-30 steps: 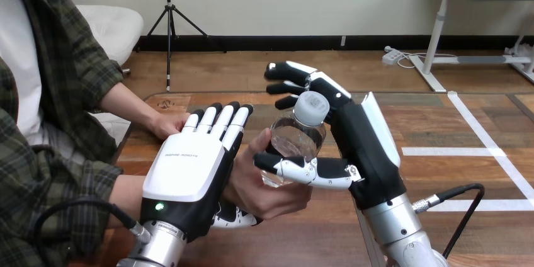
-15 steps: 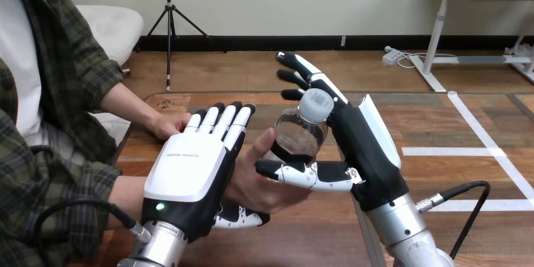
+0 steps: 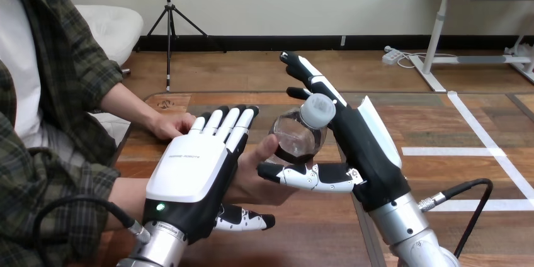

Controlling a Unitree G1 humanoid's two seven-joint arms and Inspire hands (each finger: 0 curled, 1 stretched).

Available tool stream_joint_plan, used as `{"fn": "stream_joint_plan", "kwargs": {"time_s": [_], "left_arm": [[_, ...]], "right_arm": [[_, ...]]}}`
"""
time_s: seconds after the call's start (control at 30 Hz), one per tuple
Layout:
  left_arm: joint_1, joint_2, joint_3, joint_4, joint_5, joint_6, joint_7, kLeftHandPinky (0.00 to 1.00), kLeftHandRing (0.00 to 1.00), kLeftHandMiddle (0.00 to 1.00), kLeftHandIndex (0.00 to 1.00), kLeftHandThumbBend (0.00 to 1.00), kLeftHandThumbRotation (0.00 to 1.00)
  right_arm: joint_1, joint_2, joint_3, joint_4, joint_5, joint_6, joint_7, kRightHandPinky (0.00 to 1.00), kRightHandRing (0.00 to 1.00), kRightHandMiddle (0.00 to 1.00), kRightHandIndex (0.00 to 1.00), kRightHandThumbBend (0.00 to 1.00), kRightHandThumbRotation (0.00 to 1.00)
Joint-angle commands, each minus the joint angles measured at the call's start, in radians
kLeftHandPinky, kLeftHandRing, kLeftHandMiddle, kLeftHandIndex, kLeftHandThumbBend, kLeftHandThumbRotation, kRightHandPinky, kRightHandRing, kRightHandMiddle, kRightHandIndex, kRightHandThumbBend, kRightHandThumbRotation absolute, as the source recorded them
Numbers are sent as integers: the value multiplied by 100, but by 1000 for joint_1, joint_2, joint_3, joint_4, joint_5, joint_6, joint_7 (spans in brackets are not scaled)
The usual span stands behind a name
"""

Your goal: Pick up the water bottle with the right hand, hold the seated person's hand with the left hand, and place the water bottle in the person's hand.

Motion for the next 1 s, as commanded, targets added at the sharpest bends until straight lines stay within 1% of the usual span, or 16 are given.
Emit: {"fn": "stream_joint_plan", "kwargs": {"time_s": [0.0,0.23,0.33,0.47,0.63,0.77,0.97], "left_arm": [[-38,14,5,-9,-24,-46,4,100,100,100,100,100,30],[-39,25,10,-1,-60,-83,9,100,100,100,100,100,31],[-38,29,14,0,-83,-100,2,100,100,100,100,100,31],[-37,34,21,3,-130,-130,-13,100,100,100,100,100,32],[-35,39,30,9,-184,-168,-29,100,100,100,100,100,32],[-35,37,40,23,-249,-217,-31,100,100,100,100,100,32],[-33,33,48,40,-313,-270,-33,100,100,100,100,100,31]], "right_arm": [[-41,0,0,-66,13,4,1,91,98,99,94,77,12],[-37,0,-4,-74,14,5,-6,93,98,98,94,76,14],[-34,0,-7,-77,16,7,-8,93,98,98,94,76,14],[-28,5,-11,-86,34,14,-9,93,97,98,94,75,15],[-25,12,-14,-87,59,8,-10,93,97,97,93,75,14],[-19,17,-20,-91,77,10,-14,93,96,97,93,74,13],[-9,25,-27,-98,98,13,-24,93,96,97,93,73,13]]}}
